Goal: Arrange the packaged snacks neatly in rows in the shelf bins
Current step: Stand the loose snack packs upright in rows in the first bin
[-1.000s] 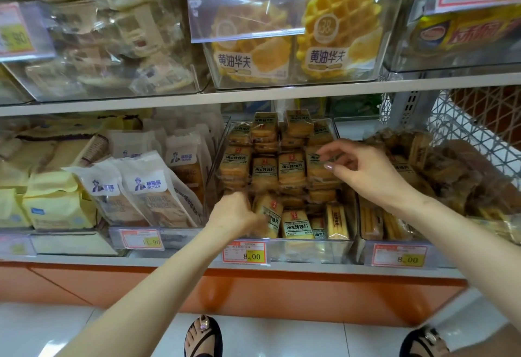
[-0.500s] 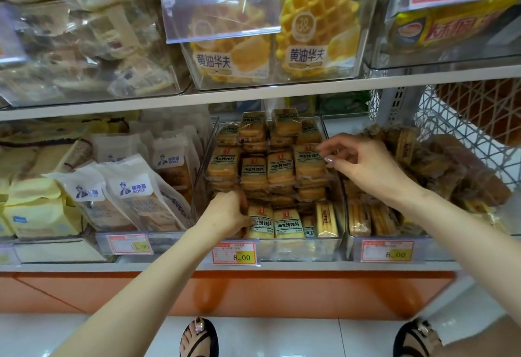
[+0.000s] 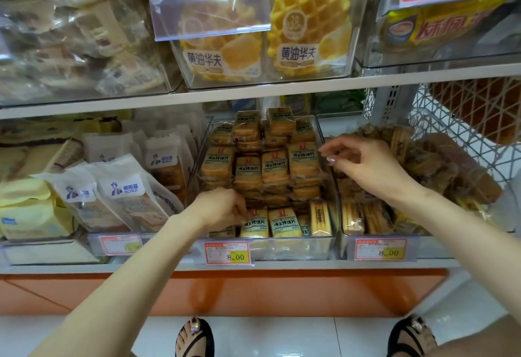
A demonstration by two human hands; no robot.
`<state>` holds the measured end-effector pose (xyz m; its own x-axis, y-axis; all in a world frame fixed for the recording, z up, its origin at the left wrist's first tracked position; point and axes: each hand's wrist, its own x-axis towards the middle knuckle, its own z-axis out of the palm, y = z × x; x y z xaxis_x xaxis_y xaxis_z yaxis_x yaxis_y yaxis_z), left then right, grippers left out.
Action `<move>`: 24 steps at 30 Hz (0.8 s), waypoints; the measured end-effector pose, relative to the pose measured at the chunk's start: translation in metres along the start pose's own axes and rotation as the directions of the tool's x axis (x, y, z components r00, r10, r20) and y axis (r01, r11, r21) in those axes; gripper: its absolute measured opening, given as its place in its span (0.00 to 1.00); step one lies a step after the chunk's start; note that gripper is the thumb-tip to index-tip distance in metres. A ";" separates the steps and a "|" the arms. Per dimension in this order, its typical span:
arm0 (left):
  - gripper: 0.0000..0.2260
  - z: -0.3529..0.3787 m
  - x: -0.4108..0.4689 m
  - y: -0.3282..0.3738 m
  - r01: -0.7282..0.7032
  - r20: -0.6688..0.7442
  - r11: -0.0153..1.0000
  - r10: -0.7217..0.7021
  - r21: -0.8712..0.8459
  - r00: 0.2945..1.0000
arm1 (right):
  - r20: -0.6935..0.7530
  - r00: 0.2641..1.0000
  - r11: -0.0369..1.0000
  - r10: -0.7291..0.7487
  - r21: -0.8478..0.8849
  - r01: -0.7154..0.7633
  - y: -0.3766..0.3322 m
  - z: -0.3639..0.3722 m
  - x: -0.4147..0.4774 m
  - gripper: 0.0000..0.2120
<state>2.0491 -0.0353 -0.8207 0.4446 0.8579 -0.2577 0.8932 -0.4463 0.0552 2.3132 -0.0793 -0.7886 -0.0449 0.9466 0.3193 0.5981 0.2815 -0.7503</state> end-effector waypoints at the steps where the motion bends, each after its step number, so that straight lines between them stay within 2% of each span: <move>1: 0.10 -0.003 -0.002 0.001 -0.020 -0.078 0.996 0.027 0.087 0.997 | -0.002 1.000 1.000 0.005 0.001 -0.005 0.001 -0.001 0.000 0.12; 2: 0.10 -0.004 -0.003 0.003 -0.050 -0.198 0.987 0.080 0.152 0.977 | 0.001 1.000 1.000 0.012 0.001 -0.012 0.001 -0.002 -0.001 0.12; 3: 0.09 -0.004 -0.002 0.008 -0.113 -0.302 0.984 0.151 0.140 0.941 | 0.007 1.000 1.000 0.017 -0.002 -0.017 0.002 -0.003 -0.001 0.12; 4: 0.09 -0.005 -0.002 0.015 -0.224 -0.355 0.973 0.228 0.053 0.907 | 0.015 1.000 1.000 0.021 -0.007 -0.020 0.003 -0.004 -0.002 0.12; 6: 0.11 -0.002 0.004 0.032 -0.443 -0.302 0.883 0.385 -0.155 0.872 | 0.033 0.999 0.999 0.027 -0.034 -0.026 0.005 -0.004 -0.003 0.11; 8: 0.16 0.005 0.011 0.047 -0.499 -0.143 0.828 0.478 -0.255 0.867 | 0.049 0.998 0.998 0.030 -0.059 -0.028 0.007 -0.005 -0.004 0.10; 10: 0.22 0.013 0.018 0.053 -0.458 -0.034 0.855 0.464 -0.245 0.885 | 0.054 0.998 0.997 0.033 -0.071 -0.029 0.007 -0.006 -0.005 0.10; 12: 0.22 0.022 0.027 0.049 -0.421 0.006 0.893 0.427 -0.157 0.904 | 0.061 0.997 0.997 0.035 -0.078 -0.030 0.007 -0.008 -0.007 0.10; 14: 0.20 0.033 0.038 0.038 -0.385 -0.021 0.918 0.385 -0.098 0.923 | 0.071 0.997 0.997 0.036 -0.076 -0.031 0.007 -0.009 -0.009 0.09; 18: 0.18 0.041 0.039 0.040 -0.335 -0.091 0.935 0.326 -0.116 0.941 | 0.055 0.998 0.996 0.037 -0.077 -0.033 0.008 -0.012 -0.010 0.09; 20: 0.16 0.032 0.029 0.052 -0.317 -0.177 0.916 0.279 -0.247 0.944 | 0.048 0.998 0.996 0.037 -0.081 -0.033 0.009 -0.013 -0.009 0.09; 22: 0.17 0.024 0.024 0.067 -0.243 -0.229 0.876 0.158 -0.417 0.961 | 0.048 0.998 0.995 0.043 -0.092 -0.038 0.010 -0.013 -0.007 0.09; 24: 0.20 0.021 0.028 0.083 -0.102 -0.119 0.816 0.041 -0.569 0.992 | 0.056 0.998 0.994 0.043 -0.103 -0.037 0.011 -0.011 -0.007 0.09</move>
<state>2.1344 -0.0534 -0.8441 0.4861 0.8628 -0.1389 0.7218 -0.3067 0.6205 2.3292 -0.0841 -0.7925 -0.0635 0.9651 0.2541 0.6787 0.2284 -0.6980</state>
